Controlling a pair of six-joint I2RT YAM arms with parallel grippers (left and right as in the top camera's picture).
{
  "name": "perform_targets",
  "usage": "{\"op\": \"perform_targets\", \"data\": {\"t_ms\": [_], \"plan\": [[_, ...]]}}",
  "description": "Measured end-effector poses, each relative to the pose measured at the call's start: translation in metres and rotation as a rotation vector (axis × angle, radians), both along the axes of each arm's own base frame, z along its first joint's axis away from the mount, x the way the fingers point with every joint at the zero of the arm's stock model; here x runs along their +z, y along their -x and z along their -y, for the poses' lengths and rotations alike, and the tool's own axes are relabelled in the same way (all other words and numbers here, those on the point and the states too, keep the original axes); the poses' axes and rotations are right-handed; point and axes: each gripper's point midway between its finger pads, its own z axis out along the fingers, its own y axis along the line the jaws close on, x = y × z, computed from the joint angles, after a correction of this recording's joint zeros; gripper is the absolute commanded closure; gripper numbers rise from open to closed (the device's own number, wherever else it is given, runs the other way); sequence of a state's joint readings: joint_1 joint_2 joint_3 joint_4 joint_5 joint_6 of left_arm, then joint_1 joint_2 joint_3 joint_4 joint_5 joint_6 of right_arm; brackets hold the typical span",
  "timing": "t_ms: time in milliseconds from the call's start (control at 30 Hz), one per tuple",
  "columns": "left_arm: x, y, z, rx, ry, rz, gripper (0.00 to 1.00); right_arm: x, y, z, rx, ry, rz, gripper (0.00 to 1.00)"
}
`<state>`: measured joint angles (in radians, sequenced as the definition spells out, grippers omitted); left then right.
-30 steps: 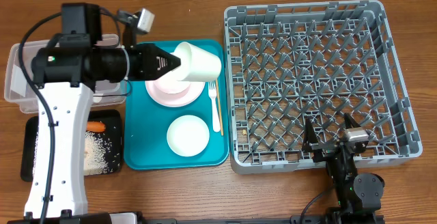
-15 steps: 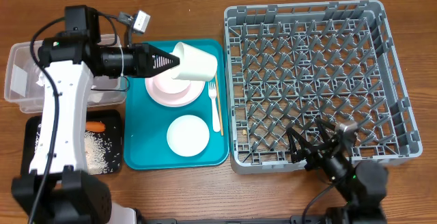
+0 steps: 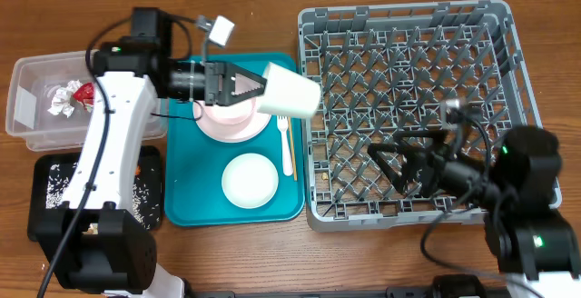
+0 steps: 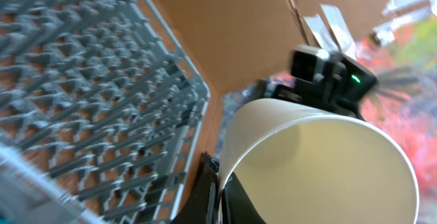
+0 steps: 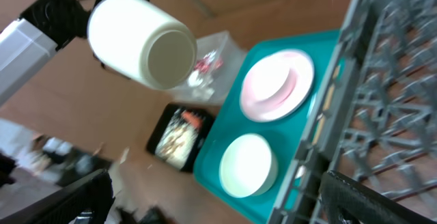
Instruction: Sort waste into correct bins and load items into the dishwasher
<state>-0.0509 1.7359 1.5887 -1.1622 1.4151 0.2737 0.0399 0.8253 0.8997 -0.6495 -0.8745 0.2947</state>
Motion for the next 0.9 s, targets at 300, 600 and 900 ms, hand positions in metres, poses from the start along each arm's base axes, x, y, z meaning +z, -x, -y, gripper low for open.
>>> {"op": "perform_targets", "data": {"t_ms": [300,600,900], "plan": [[0.014,0.018,0.032,-0.117,0.079,0.071,0.96,0.023,0.018,-0.029,0.36,-0.132,0.143,0.04],[0.022,0.03,0.05,-0.188,0.127,0.101,0.96,0.02,0.025,-0.035,0.519,-0.196,0.196,0.03],[0.022,0.038,0.06,-0.221,0.13,0.102,0.96,0.034,0.029,-0.036,0.591,-0.194,0.356,0.04]]}}
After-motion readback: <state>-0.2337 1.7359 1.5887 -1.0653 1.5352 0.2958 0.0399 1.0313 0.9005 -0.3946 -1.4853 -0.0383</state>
